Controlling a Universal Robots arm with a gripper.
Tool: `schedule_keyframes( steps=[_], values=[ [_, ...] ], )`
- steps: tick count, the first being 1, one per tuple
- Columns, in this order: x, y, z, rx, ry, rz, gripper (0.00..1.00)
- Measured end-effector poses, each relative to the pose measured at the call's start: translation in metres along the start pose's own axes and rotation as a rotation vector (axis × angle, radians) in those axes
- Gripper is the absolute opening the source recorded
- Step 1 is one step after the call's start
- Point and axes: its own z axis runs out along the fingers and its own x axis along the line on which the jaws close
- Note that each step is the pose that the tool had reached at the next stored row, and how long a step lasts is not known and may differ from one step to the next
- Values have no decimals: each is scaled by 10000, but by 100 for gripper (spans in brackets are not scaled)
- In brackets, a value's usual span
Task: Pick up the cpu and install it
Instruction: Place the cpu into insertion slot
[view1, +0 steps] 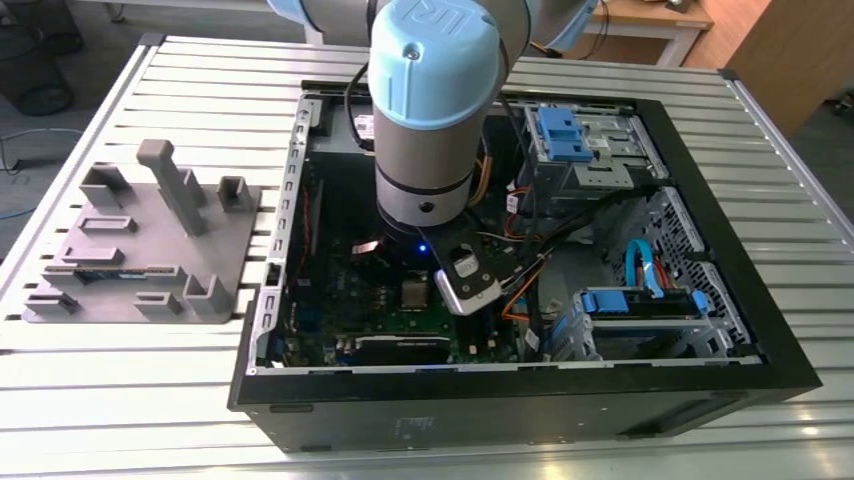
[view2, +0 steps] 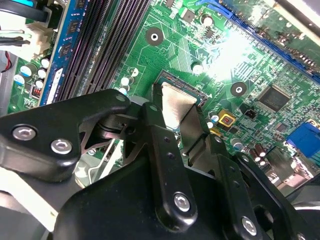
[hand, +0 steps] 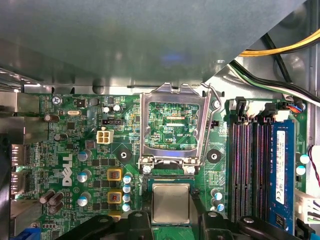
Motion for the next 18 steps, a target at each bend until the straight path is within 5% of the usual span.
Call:
schedule_keyframes(
  steps=[18],
  values=[
    [-1,1,-31,7,-1,0,38]
  ],
)
